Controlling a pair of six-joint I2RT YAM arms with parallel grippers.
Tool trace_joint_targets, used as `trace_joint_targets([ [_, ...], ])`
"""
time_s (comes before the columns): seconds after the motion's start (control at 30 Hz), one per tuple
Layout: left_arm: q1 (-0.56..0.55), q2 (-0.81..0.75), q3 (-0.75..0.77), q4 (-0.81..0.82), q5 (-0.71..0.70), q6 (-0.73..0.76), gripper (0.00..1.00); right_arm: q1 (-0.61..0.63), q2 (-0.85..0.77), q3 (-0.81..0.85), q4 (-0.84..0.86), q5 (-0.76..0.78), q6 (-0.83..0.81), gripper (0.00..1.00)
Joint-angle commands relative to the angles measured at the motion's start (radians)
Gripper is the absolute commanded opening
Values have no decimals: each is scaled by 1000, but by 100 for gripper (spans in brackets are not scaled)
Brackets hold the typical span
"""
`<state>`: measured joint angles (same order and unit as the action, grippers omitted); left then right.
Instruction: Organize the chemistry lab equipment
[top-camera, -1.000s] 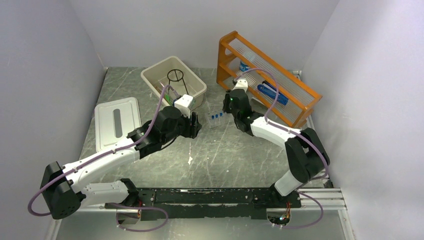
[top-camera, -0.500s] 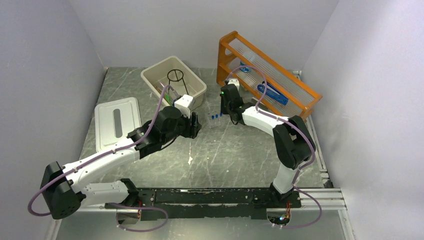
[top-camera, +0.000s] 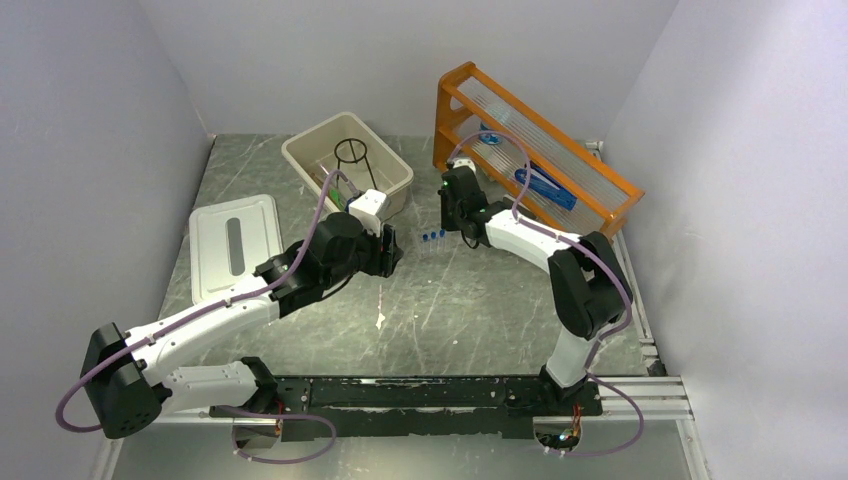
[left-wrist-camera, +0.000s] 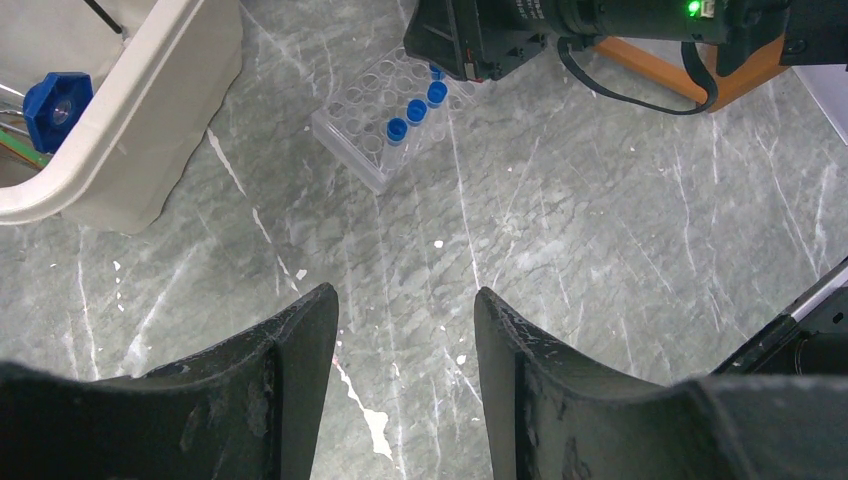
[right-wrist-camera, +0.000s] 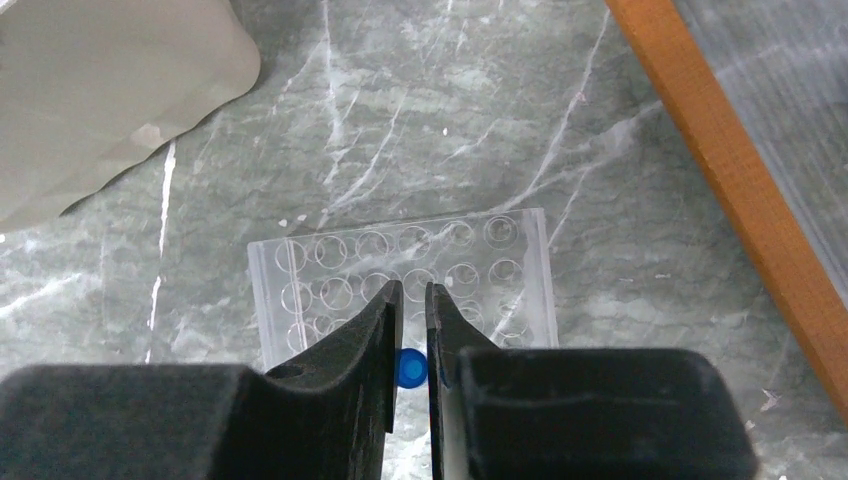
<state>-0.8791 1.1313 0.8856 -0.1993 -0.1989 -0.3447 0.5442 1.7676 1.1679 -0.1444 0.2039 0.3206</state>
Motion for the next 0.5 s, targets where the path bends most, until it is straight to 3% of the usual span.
trace_joint_targets([
  [0.0,-3,-6,10,0,-11,-1,57,-7,-31,12,-68,-34,-10,17],
  [0.47,-2,-8,3,1,-12,-4,57,-9,-88,14,-142,-88,-17,17],
])
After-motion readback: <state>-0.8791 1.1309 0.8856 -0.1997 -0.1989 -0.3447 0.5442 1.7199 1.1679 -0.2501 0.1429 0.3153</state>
